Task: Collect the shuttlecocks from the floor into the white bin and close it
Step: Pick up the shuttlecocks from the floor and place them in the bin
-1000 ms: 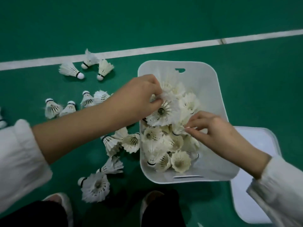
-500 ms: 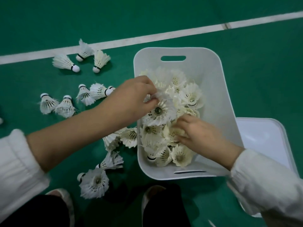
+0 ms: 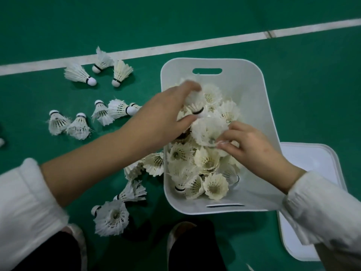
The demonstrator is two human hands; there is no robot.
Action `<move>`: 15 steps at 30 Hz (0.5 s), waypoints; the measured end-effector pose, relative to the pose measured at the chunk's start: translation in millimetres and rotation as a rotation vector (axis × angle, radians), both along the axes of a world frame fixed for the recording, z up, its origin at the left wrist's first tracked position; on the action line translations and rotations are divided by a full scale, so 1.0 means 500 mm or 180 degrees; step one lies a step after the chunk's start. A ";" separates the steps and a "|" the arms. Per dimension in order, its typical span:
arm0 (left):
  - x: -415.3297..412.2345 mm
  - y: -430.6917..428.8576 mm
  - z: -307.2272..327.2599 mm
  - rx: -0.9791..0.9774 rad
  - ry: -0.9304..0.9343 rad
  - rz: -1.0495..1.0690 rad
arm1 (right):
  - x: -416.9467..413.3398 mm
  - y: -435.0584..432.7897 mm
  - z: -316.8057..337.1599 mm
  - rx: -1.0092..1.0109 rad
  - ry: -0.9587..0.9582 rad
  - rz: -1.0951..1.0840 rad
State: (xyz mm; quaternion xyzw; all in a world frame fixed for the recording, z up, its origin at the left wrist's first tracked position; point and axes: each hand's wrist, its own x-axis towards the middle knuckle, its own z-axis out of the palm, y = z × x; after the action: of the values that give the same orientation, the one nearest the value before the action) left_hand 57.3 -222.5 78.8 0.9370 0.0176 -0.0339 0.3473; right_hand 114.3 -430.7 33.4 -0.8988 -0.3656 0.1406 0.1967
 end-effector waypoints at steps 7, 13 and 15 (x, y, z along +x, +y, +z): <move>-0.015 0.014 -0.014 0.0120 -0.0250 -0.0217 | -0.037 0.000 -0.059 -0.0866 0.0055 0.0424; -0.031 0.006 -0.048 0.0278 -0.0400 -0.0344 | -0.035 0.022 -0.049 -0.1129 0.0066 0.0195; -0.034 0.004 -0.050 0.0228 -0.0370 -0.0380 | -0.027 0.018 -0.013 -0.0777 0.0218 -0.0017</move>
State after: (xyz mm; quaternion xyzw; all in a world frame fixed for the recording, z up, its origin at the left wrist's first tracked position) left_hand 40.3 -220.7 53.9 0.9486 -0.0572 0.0005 0.3113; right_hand 100.6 -421.8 26.9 -0.9117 -0.3365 0.2141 0.0985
